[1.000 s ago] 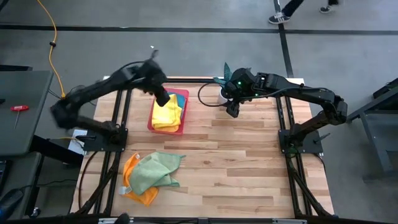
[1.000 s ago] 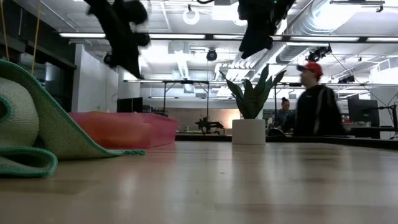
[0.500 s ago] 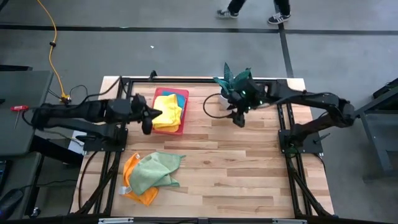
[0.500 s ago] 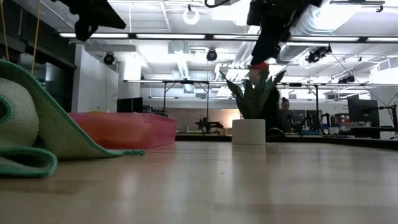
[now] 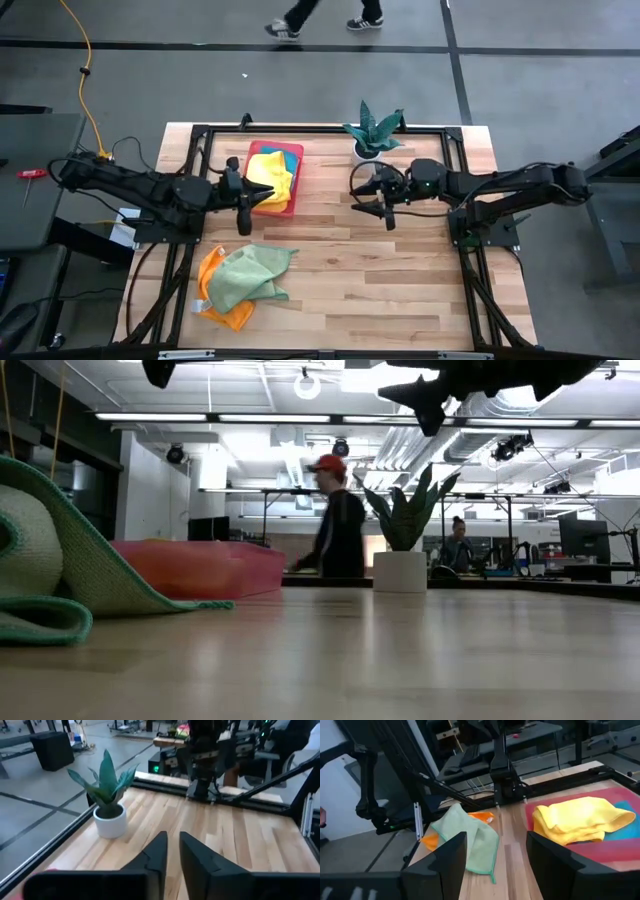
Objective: Fold microfiber towels
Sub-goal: Fold the green microfiber towel
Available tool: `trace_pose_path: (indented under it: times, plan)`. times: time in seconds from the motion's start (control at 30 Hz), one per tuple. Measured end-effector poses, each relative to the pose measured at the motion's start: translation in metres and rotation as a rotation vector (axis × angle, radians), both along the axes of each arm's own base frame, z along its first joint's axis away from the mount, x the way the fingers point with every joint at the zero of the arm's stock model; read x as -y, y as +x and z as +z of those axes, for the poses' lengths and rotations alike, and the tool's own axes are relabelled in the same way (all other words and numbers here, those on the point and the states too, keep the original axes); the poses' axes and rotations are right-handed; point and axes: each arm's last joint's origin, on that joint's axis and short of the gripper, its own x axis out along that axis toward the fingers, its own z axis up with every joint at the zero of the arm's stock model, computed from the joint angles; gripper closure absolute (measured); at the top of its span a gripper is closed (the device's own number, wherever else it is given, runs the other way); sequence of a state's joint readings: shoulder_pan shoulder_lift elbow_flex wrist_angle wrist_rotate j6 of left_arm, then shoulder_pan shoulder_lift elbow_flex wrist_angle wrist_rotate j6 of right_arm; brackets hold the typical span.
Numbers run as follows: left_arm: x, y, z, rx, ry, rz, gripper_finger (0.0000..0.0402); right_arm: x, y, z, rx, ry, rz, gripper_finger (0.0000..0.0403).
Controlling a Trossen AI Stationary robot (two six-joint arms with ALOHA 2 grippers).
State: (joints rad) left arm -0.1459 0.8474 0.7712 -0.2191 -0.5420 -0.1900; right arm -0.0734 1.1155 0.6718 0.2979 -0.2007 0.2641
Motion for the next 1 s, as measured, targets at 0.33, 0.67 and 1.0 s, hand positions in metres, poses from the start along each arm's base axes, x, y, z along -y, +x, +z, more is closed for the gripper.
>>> trace_pose_path:
  times: [0.33, 0.67, 1.0]
  plan:
    - [0.005, 0.014, -0.011, -0.069, -0.017, -0.108, 0.022, -0.005, 0.001, 0.002, 0.0, 0.041, 0.004, 0.0206]
    - [0.021, 0.076, -0.048, -0.493, -0.175, -0.269, 0.0162, -0.007, 0.001, 0.0, -0.028, 0.107, -0.058, 0.0206]
    - [0.051, 0.123, -0.124, -0.908, -0.234, -0.201, 0.0184, -0.008, -0.001, -0.008, -0.114, 0.053, -0.066, 0.0206]
